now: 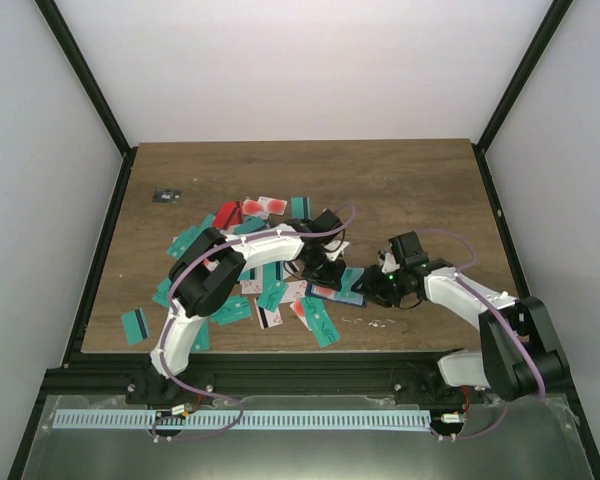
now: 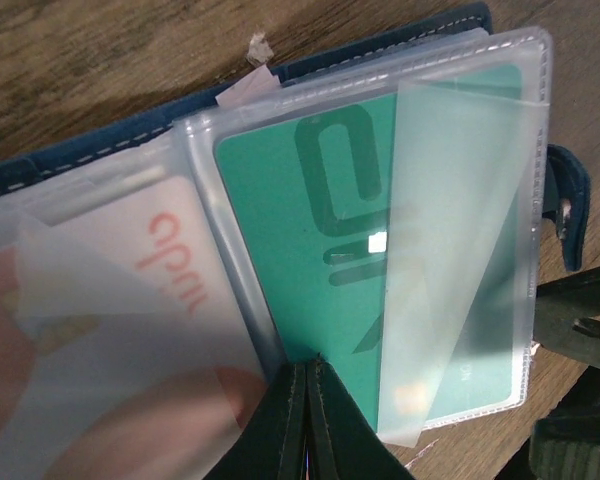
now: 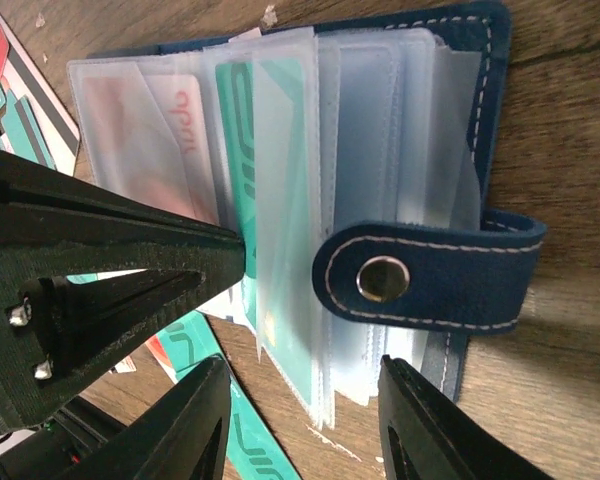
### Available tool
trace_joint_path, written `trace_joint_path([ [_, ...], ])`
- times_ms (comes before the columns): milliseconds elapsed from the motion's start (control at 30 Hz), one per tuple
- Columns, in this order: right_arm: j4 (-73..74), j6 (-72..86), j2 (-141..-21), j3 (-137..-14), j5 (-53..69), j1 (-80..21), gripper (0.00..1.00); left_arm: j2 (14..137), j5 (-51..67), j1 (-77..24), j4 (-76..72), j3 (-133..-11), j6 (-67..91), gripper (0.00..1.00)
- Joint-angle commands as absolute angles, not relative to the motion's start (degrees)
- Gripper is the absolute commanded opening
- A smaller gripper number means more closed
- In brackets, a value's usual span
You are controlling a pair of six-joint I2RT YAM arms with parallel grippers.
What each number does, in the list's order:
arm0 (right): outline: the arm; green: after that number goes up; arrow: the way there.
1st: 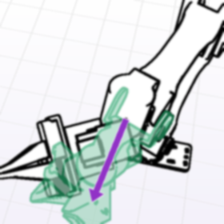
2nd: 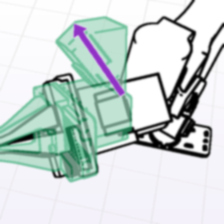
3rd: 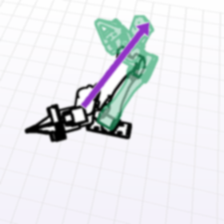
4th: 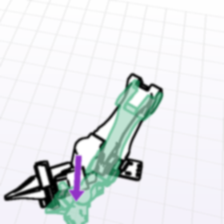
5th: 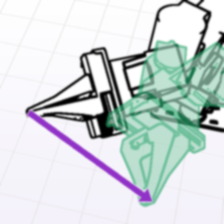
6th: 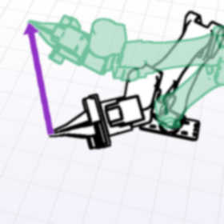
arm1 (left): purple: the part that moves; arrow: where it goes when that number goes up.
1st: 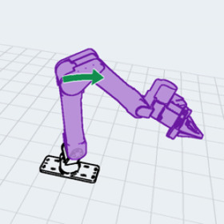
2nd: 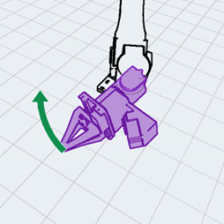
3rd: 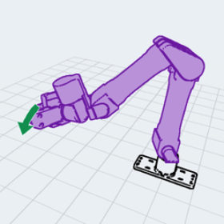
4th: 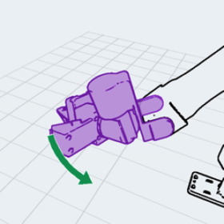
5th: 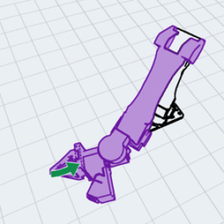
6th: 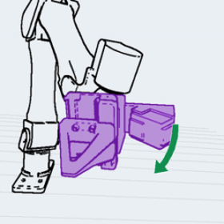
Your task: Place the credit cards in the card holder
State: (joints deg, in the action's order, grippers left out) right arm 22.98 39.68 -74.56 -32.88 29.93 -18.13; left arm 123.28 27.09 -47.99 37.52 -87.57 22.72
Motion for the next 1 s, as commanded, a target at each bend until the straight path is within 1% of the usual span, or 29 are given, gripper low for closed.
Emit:
trace_joint_path([
  [0, 20.6, 39.5, -76.0, -33.7, 30.7, -17.8, 0.43, 124.5, 26.6, -47.9, 37.7, -86.1, 21.5, 0.04],
  [600, 13.8, 40.4, -78.4, -33.9, 36.7, -17.8, 0.43, 123.8, 27.7, -48.0, 36.8, -86.0, 22.2, 0.04],
  [800, 14.3, 40.0, -79.4, -35.1, 37.5, -17.9, 0.43, 123.1, 28.6, -47.9, 36.4, -86.2, 22.9, 0.04],
  [967, 15.0, 39.7, -80.1, -36.0, 38.5, -18.0, 0.43, 120.6, 26.9, -47.1, 37.1, -86.4, 24.1, 0.04],
])
